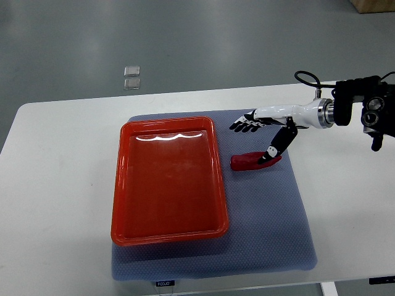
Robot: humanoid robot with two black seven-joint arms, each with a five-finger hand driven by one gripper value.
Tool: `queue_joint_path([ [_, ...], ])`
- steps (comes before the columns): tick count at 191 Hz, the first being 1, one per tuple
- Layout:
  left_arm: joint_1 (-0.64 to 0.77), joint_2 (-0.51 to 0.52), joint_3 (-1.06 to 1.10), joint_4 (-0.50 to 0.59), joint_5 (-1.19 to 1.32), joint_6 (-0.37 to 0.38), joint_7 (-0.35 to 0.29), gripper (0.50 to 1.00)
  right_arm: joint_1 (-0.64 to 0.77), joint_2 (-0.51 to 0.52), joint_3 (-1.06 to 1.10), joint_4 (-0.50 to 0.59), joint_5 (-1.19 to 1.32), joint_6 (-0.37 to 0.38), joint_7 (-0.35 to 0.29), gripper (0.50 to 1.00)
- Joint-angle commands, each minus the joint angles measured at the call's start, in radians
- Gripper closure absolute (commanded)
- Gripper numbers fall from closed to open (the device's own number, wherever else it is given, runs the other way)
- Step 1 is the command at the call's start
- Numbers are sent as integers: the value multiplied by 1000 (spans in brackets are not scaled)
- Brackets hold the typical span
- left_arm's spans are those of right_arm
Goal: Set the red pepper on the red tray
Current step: 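Close the right hand's fingers around the red pepper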
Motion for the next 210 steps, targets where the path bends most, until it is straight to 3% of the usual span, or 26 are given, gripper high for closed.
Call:
queue_joint_path([
  [1,0,0,0,0,0,0,0,500,1,22,-43,-18,-48,-47,-1,589],
  [59,0,0,0,0,-2,0,2,500,-13,85,-86,-79,-84,-119,-4,591],
  [136,0,0,0,3,-2,0,0,500,-65,135,-86,-152,-143,-157,-24,599],
  [152,0,0,0,5,-2,0,0,500,-73,149,-86,-164,-145,-173,-24,607],
  [174,0,0,0,5,-2,0,2,500,-77,152,-86,-167,-147,-177,-24,658],
  [210,0,0,0,5,-2,0,0,500,-85,152,-86,-172,-160,-182,-24,671],
])
